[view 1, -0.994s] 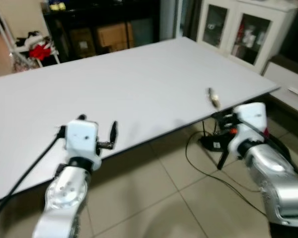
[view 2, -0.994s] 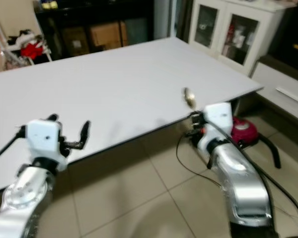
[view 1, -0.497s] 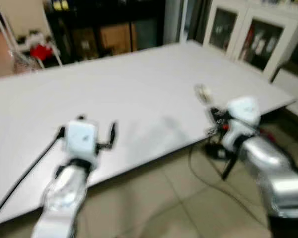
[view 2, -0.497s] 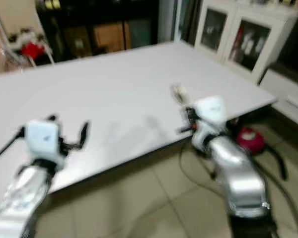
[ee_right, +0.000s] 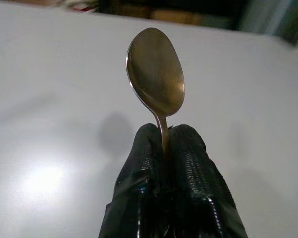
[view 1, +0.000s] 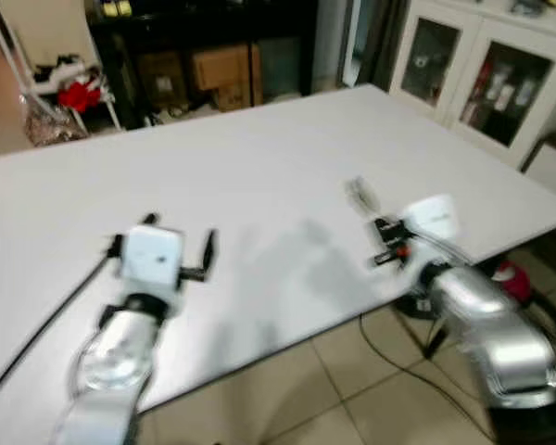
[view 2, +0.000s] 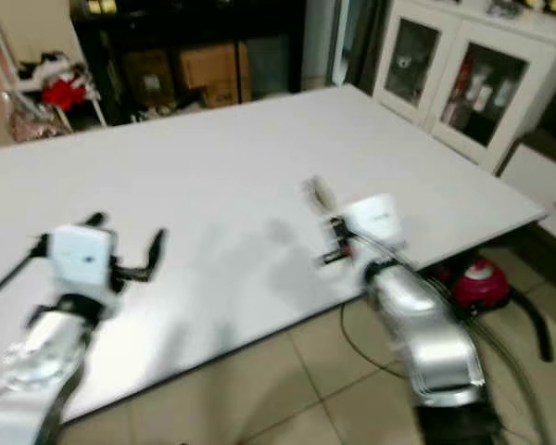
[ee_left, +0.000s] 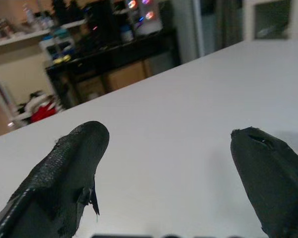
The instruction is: Setting the table
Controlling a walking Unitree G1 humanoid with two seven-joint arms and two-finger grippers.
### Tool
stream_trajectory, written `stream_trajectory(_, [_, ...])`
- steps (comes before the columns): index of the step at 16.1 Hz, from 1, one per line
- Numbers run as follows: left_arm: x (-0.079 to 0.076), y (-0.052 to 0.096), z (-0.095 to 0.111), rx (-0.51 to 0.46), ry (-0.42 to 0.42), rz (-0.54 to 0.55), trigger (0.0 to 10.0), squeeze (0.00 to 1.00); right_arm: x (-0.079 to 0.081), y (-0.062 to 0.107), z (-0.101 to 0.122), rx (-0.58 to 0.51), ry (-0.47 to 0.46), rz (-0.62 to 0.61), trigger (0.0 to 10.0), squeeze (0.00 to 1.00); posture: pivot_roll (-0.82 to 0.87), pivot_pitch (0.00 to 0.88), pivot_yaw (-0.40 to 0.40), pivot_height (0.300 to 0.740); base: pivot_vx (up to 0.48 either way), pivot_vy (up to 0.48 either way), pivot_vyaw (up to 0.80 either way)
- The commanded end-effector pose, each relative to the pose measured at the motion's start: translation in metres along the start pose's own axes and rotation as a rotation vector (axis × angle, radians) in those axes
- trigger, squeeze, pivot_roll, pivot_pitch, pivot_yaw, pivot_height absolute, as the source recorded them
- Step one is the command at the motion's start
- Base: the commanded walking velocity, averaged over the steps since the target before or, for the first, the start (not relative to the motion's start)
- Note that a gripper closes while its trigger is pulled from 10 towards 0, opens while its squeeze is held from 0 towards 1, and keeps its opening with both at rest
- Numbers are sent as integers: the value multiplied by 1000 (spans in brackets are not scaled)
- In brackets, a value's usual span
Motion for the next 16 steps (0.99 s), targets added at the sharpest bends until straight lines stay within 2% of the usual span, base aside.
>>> stream_trajectory(1, [-5,0,3,-11,5,-26,10000,0,-9,5,6,-9,15,-26,10000,0,-122,0,25,740,349,0,0])
stream_trajectory(3, [-6,-1,3,-7,8,-33,10000,0,-10,3,6,-4,23,-21,10000,0,-121,0,26,740,330,0,0])
stream_trajectory(5, [-9,-1,3,-7,12,-56,10000,0,-12,0,8,3,43,-21,10000,0,-116,0,26,740,0,0,0])
stream_trajectory(7, [-13,1,2,-9,-6,-96,10000,0,-13,-6,11,22,74,3,10000,0,-112,0,19,740,0,0,0])
stream_trajectory(9, [-18,3,2,-15,-32,-160,10000,0,-21,-14,12,56,100,-19,10000,0,-109,0,21,740,0,0,0])
stream_trajectory(11, [-21,3,3,-23,-28,-208,10000,0,-22,-19,11,86,68,10,10000,0,-111,0,23,740,0,0,0])
stream_trajectory(12, [-25,1,6,-43,-19,-272,10000,0,-22,-25,11,114,25,67,10000,0,-116,0,28,740,0,0,0])
stream_trajectory(15, [-30,-1,8,-63,-49,-365,10000,0,-31,-37,2,177,60,80,10000,0,-130,0,40,740,0,0,0])
stream_trajectory(16, [-32,-3,8,-69,-66,-390,10000,0,-40,-44,0,187,120,47,10000,0,-130,0,41,740,0,0,0])
Point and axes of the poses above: a point about 5 cm out from each wrist's last joint towards the gripper, its own y axis pointing back from the gripper into the wrist, its own z axis along the axis of the wrist's last joint, x = y × z, the point moved 3 cm from there along -y, pointing out of the wrist towards the gripper, and after that the axes turned 13 degrees about -y, right-handed, at the moved point
